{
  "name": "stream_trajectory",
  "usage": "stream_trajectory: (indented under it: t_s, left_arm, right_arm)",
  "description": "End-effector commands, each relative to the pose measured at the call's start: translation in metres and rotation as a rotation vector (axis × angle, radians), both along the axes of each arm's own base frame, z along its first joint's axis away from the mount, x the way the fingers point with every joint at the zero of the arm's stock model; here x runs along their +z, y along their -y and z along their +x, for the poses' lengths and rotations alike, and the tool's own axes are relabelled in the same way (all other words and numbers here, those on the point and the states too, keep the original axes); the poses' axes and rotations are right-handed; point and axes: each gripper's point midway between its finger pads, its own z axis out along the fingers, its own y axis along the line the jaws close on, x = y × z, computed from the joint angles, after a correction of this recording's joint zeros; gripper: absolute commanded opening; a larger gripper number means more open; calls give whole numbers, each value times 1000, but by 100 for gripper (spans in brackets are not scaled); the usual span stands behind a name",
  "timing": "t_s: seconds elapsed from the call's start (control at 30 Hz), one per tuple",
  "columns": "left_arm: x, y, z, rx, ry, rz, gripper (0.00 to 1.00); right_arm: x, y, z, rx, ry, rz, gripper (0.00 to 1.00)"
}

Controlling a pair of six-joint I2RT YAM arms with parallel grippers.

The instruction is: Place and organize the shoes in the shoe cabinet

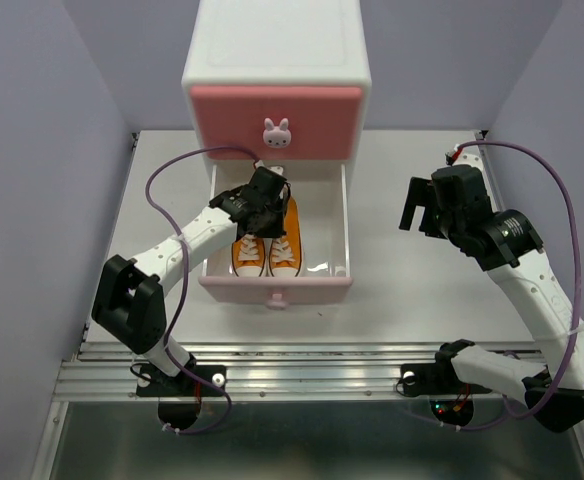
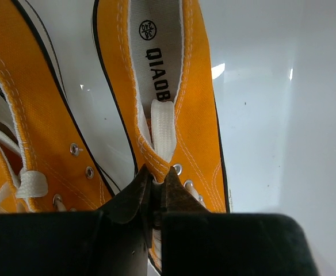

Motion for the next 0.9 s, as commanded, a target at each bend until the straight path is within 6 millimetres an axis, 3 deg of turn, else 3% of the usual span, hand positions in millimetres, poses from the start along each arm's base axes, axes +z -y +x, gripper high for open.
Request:
stream_trajectory:
  t_s: [0.0,0.23,0.33,0.43,0.53,0.63,0.73,0.83,0.87]
  left_arm:
    - [78,3,51,37,289,-78,0]
    - [62,2,53,26,258,-60,0]
    - [65,-1,53,47,275,-82,0]
    - [73,-3,51,114,282,-130,38]
    - [91,-5,45,126,322,-183,57]
    - [101,-10,37,133,336,-203,67]
    - [111,-15,29,123,353,-207,70]
    - [129,-19,22,103,389,-217,71]
    - [138,-20,19,99,398,-231,72]
  right_arm:
    - [12,5,-1,-23,39,14,100]
    - [10,5,-2,-26,18,10,100]
    - [12,4,-2,-21,19,15,100]
    - [16,2,-2,-15,26,28,100]
    - [21,0,0,-8,41,40,100]
    - [28,-2,2,-1,66,48,100]
    - [37,-3,4,0,87,59,100]
    - [60,-9,10,10,137,100,100]
    - [85,-12,14,7,196,138,100]
